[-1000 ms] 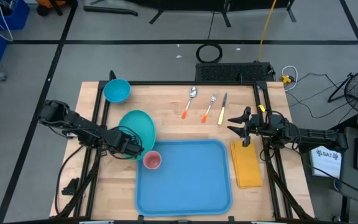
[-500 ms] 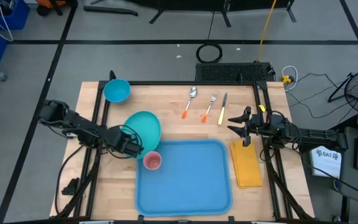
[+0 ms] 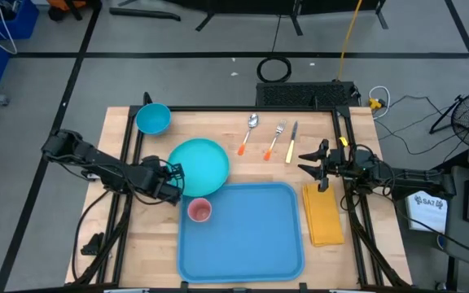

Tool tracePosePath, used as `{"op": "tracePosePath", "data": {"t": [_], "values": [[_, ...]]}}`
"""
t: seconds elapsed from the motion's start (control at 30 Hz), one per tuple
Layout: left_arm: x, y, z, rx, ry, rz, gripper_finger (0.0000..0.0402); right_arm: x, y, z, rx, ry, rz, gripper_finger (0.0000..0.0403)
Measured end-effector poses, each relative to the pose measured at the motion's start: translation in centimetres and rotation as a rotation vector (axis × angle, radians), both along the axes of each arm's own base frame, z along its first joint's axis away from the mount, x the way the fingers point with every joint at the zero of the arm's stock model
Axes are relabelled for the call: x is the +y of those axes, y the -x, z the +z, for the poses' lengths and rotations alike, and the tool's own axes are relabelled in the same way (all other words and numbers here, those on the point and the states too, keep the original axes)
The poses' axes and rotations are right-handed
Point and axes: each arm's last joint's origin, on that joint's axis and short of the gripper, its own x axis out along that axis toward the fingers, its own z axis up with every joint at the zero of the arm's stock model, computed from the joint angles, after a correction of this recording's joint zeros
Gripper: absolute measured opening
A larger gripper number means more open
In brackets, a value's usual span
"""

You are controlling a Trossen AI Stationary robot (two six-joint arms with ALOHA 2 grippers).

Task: Set up tray
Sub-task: Put the blue plate on the blue tray at the bottom of the pink cup

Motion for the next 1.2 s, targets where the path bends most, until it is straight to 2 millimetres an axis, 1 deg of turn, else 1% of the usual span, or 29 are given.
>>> {"op": "tracePosePath", "data": {"t": [0.1,0.23,0.33,0.47,0.57,0.7,0.8,0.87,0.93,0.97,1.0,1.07,1.1,1.2], "values": [[0.1,-0.1,0.1,-0.017,-0.043,-0.016,0.0004,0.0,0.0,0.0,0.0,0.0,0.0,0.0153],[0.2,-0.7,0.7,-0.083,-0.167,-0.063,0.0004,0.0,0.0,0.0,0.0,0.002,0.0,0.0153],[0.3,-1.1,1.7,-0.127,-0.242,-0.096,0.0004,0.0,0.0,0.0,0.0,0.003,-0.001,0.0153],[0.3,-1.7,3.7,-0.187,-0.35,-0.136,0.0004,0.0,0.0,0.0,0.0,0.003,-0.001,0.0153],[0.3,-2.2,5.8,-0.212,-0.419,-0.181,0.0004,0.0,0.0,0.0,0.0,0.003,-0.002,0.0153],[-0.2,-3.6,9.4,-0.228,-0.446,-0.303,0.0004,0.0,0.0,0.0,0.0,0.003,-0.002,0.0153],[-1.0,-5.5,12.9,-0.266,-0.441,-0.481,0.0004,0.0,0.0,0.0,0.0,0.003,-0.003,0.0153],[-1.7,-6.9,15.2,-0.332,-0.418,-0.645,0.0004,0.0,0.0,0.0,0.0,0.003,-0.003,0.0153],[-2.5,-8.3,16.9,-0.411,-0.381,-0.823,0.0004,0.0,0.0,0.0,0.0,0.003,-0.003,0.0153],[-2.8,-8.9,17.3,-0.439,-0.354,-0.894,0.0004,0.0,0.0,0.0,0.0,0.003,-0.004,0.0153],[-3.1,-9.4,17.4,-0.453,-0.315,-0.946,0.0004,0.0,0.0,0.0,0.0,0.003,-0.004,0.0153],[-3.7,-10.4,16.9,-0.456,-0.203,-0.995,0.0004,0.0,0.0,0.0,0.0,0.003,-0.004,0.0153],[-4.0,-10.8,16.4,-0.447,-0.136,-0.999,0.0004,0.0,0.0,0.0,0.0,0.002,-0.004,0.0153],[-4.9,-12.3,13.5,-0.382,0.051,-0.992,0.0004,0.0,0.0,0.0,0.0,0.001,-0.004,0.0153]]}}
